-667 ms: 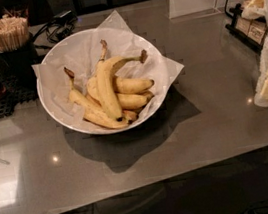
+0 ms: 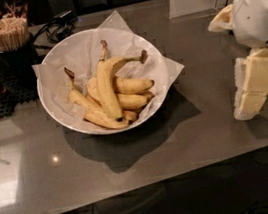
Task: Pick banana from white bowl
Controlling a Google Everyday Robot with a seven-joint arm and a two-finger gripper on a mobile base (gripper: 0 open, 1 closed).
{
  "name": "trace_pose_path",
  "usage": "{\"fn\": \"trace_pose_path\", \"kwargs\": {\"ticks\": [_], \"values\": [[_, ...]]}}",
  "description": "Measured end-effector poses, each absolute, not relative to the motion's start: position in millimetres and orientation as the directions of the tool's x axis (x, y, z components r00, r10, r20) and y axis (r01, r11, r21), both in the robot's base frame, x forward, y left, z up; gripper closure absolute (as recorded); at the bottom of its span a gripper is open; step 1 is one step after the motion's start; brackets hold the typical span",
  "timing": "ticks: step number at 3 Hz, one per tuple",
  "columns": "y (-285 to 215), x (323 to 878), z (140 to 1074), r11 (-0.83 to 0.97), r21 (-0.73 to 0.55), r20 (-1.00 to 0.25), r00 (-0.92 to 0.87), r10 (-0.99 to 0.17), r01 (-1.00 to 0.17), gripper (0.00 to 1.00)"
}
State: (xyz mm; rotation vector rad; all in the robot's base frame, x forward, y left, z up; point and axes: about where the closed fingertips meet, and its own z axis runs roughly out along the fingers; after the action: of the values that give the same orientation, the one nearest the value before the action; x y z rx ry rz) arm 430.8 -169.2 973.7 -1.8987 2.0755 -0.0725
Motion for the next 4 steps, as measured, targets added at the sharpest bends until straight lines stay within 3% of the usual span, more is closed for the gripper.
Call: {"fn": "trace_pose_path", "kwargs": {"ticks": [1,2,3,4], "values": [[-89.3,408.7,953.2,-0.200,-0.185,-0.166,0.231,-0.959,-0.962,0.00],[-18.9,397.3,937.4,-0.455,-0.135,-0.151,0.472,-0.868,-0.880,0.00],[23.3,419.8,938.6,-0.531,-0.168,-0.143,0.554,-0.820,-0.830,0.00],[34.0,464.9,964.9,-0.461,-0.283,-0.143,0.512,-0.847,-0.841,0.00]]}}
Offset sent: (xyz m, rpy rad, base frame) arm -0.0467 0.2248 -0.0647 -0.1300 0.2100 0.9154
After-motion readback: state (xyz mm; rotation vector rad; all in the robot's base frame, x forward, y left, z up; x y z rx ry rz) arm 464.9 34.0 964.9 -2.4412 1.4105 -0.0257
